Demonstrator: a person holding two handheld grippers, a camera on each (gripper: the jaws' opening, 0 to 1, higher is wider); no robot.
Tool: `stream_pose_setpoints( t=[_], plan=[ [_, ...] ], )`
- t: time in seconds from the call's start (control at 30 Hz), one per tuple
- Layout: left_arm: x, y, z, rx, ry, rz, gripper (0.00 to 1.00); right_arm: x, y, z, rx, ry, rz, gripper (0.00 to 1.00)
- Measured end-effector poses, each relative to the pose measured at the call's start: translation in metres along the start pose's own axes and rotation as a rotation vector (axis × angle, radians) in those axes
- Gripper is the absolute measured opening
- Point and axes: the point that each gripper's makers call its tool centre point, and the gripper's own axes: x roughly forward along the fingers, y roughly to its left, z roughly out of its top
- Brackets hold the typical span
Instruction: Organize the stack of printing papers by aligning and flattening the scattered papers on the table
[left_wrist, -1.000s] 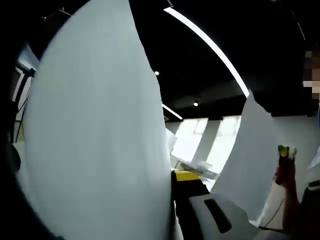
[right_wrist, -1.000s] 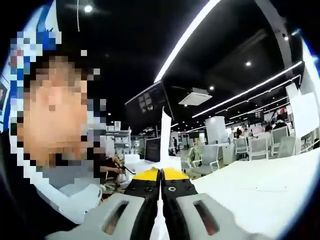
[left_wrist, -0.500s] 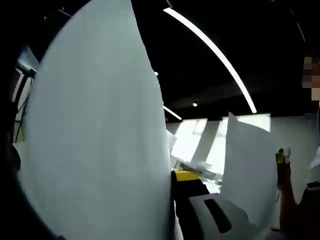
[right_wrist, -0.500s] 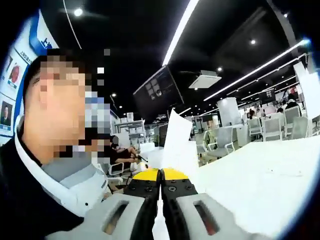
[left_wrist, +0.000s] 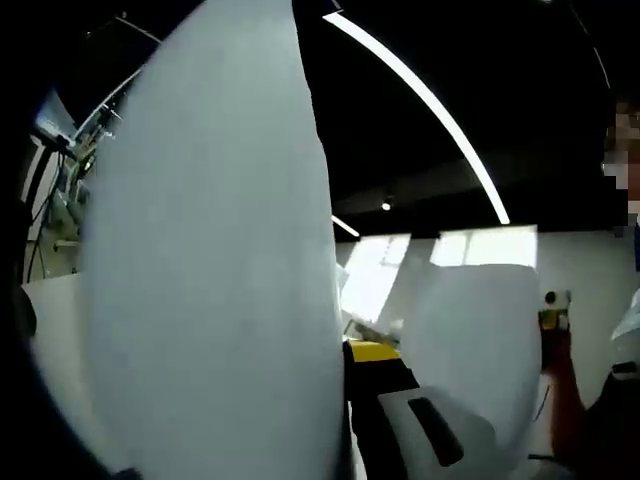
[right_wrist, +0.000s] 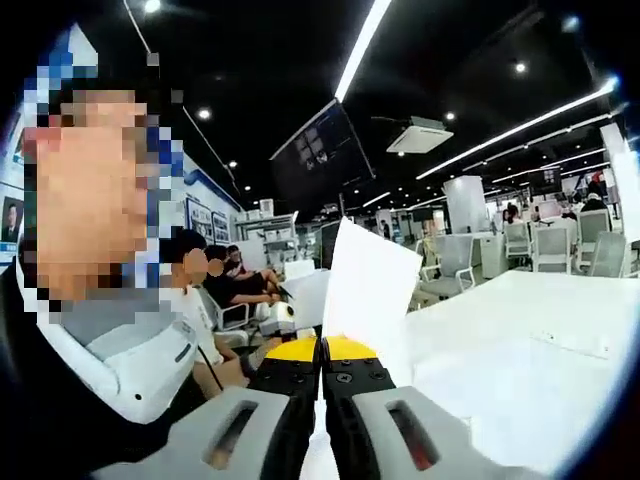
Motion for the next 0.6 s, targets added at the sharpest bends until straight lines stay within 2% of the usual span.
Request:
stream_pose_setpoints(
  t=[0.2, 0.27, 0.4, 0.6],
  plan=[
    [0.003, -0.002, -0.003, -0.006, 0.011, -0.013, 0.06, 0.004, 0.018, 0.011, -0.024, -0.002, 0.07, 0.0],
    [0.003, -0.002, -0.003, -0.002, 0.015, -0.012, 0.06, 0.006, 0.02, 0.01, -0.051, 0.01, 0.067, 0.0],
    [0.003, -0.002, -0.004, 0.005, 0.021, -0.012, 0.06, 0.011, 0.032, 0.009, -0.072, 0.025, 0.113, 0.0],
    [0.004, -0.004, -0.004, 0.002, 0.029, -0.021, 0.06, 0.011, 0.026, 0.012, -0.052, 0.014, 0.114, 0.0]
  ],
)
